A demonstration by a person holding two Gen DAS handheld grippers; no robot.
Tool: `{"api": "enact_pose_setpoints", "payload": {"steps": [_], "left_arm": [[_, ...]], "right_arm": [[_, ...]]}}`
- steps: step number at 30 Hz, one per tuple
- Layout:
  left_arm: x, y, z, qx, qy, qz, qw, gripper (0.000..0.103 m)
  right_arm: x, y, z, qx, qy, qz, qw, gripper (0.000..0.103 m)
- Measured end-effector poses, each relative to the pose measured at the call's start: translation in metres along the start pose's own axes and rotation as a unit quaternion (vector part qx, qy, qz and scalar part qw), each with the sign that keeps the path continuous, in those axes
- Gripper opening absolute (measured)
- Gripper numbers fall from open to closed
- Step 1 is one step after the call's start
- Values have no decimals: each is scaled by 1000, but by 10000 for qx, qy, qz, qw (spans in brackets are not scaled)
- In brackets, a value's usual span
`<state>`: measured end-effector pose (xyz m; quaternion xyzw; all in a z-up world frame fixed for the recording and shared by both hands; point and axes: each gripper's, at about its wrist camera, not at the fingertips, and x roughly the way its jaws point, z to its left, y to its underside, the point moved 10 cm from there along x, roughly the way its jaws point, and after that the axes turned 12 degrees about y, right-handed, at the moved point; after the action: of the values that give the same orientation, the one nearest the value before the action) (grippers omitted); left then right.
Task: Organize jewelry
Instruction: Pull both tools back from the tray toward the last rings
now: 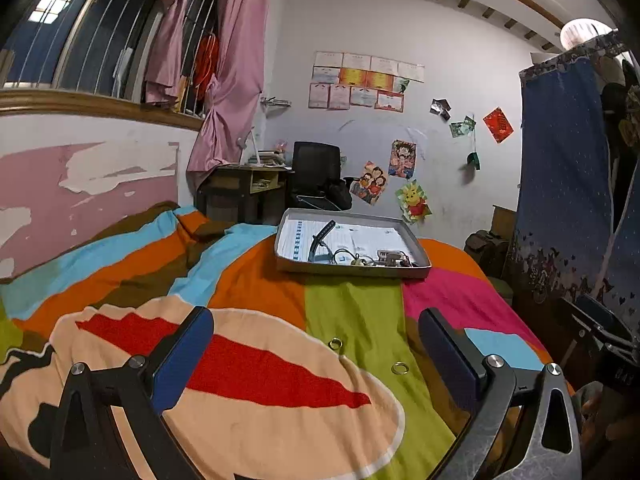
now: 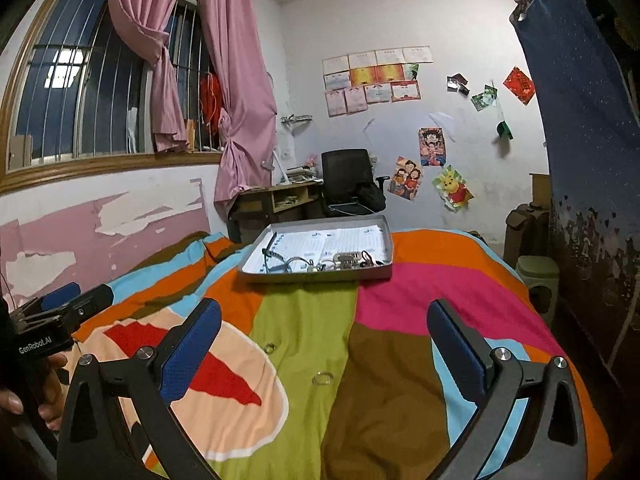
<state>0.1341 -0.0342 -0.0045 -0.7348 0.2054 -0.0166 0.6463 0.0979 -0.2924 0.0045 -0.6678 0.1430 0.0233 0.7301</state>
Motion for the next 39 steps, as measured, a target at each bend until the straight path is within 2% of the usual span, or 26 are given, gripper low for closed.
{"api": "enact_pose_setpoints", "payload": {"steps": [10, 19, 27, 39], "left_arm": [[6, 6, 7, -40, -39, 136, 9999, 103], [41, -20, 20, -75, -181, 19, 9998, 103], [85, -30, 29, -47, -219, 68, 9997, 103], [181, -29, 48, -16, -172, 295, 9994, 103]], "right_arm": [[-1, 2, 3, -79, 98, 34, 9999, 101], [31, -14, 2, 74, 153, -50, 9998, 101], [71, -31, 5, 145, 173, -121, 9997, 101], [152, -49, 20, -247, 174, -136, 9995, 101]]}}
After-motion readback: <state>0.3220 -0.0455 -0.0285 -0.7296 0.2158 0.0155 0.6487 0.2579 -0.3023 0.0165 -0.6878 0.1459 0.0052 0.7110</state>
